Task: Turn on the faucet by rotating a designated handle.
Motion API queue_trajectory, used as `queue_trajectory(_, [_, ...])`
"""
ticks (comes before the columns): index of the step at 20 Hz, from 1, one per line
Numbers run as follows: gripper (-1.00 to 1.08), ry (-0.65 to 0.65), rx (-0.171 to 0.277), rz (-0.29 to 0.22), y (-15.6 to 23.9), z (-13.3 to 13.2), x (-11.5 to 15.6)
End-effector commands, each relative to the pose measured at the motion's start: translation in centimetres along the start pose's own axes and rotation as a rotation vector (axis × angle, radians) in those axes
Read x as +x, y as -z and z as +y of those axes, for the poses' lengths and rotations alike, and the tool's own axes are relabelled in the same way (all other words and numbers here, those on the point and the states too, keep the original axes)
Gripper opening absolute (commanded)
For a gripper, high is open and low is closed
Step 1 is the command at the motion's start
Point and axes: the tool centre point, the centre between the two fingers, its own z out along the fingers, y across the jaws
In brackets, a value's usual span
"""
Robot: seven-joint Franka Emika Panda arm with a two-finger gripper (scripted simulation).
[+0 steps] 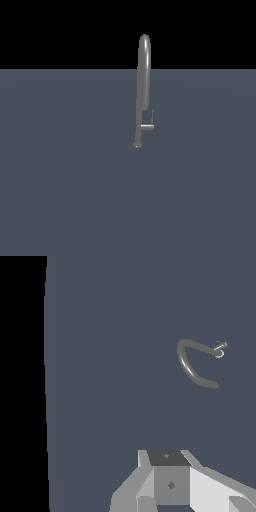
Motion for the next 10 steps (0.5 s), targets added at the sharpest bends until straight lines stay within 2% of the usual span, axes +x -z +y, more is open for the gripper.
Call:
queue_trajectory(1, [-1.0, -0.055, 0.062, -0.025, 0.4, 0.9, 1.7])
queue_trajectory(10, [-1.0, -0.287, 0.244, -0.158, -1.1, 5.4, 8.6])
